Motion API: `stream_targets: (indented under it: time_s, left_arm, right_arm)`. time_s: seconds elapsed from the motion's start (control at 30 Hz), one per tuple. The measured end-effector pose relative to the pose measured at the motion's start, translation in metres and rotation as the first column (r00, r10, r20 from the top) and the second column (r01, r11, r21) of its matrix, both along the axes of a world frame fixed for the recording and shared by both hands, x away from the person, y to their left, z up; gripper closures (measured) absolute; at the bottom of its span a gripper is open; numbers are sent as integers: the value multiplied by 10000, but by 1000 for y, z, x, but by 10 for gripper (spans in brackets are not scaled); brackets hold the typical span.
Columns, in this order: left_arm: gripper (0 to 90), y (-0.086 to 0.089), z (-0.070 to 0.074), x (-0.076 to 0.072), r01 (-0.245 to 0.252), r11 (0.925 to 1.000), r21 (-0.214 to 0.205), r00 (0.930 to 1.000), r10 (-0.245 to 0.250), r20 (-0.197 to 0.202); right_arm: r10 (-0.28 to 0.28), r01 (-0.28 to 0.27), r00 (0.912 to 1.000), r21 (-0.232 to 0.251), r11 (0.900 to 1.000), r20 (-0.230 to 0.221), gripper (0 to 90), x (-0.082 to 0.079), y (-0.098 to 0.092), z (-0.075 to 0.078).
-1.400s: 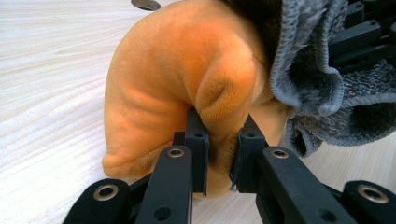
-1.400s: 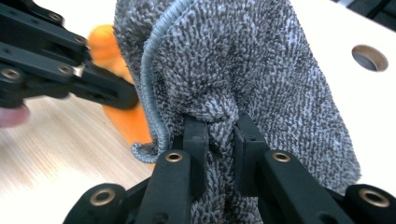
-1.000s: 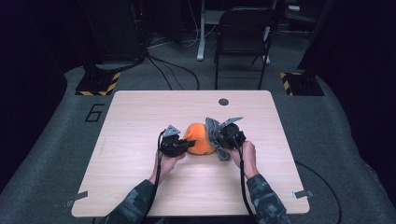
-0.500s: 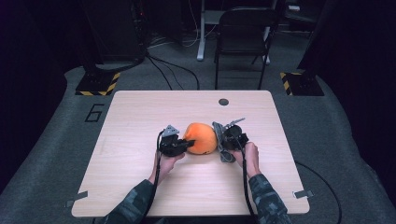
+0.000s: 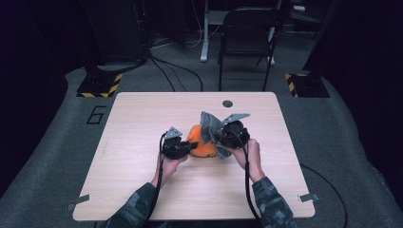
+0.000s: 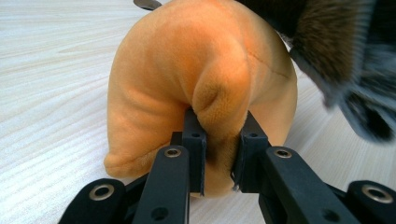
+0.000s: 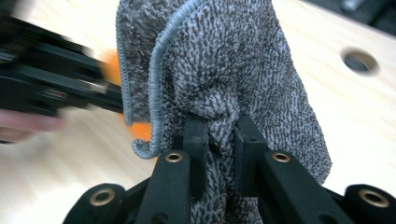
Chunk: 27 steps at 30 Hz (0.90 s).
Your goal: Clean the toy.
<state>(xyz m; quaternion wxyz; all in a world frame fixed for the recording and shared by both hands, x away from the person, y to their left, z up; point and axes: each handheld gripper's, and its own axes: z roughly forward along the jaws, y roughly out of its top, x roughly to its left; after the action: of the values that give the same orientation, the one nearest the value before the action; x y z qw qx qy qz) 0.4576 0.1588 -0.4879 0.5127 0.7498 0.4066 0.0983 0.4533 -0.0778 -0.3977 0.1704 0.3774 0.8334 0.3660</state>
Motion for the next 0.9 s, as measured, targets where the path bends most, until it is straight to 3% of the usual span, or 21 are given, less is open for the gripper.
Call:
stream_targets:
  time_s: [0.07,0.13,0.17,0.2,0.27,0.43,0.7,0.77,0.87,0.9]
  left_arm:
    - [777,0,0,0,-4,10000,1,10000,4,3]
    - [777,0,0,-1,28,9999,112,10000,-28,-3]
    - [777,0,0,-1,26,9999,134,10000,-26,0]
    - [777,-1,0,-1,9,9999,100,10000,-9,4]
    - [777,0,-1,-1,57,9998,183,10000,-57,16]
    - [777,-1,-1,-1,32,9999,118,10000,-32,8]
    - [777,0,-1,1,99,9998,142,10000,-99,-11]
    - [778,-1,-2,1,128,9998,143,9999,-128,-10]
    - [778,0,-2,1,168,9997,172,9999,-168,-14]
    - [778,0,-2,1,176,9997,158,9998,-175,-21]
  right_arm:
    - [307,-305,9990,-61,9995,320,783,-6,16,1]
    - [461,-458,9984,-100,9989,315,782,-8,21,-1]
    - [496,-485,9982,-317,9983,340,781,-8,29,-6]
    - [522,-497,9983,-835,9953,277,782,-5,36,-16]
    - [494,-482,9987,-848,9952,123,783,-3,36,-21]
    - [310,-305,9995,-884,9956,51,784,1,29,-23]
    - [-264,210,9983,-1047,9943,-512,786,13,5,-35]
    - [-596,492,9940,-1114,9926,-919,786,19,-4,-44]
    - [-730,599,9913,-1189,9911,-1095,785,23,-8,-50]
    - [-927,769,9866,-1182,9900,-1342,785,27,-13,-56]
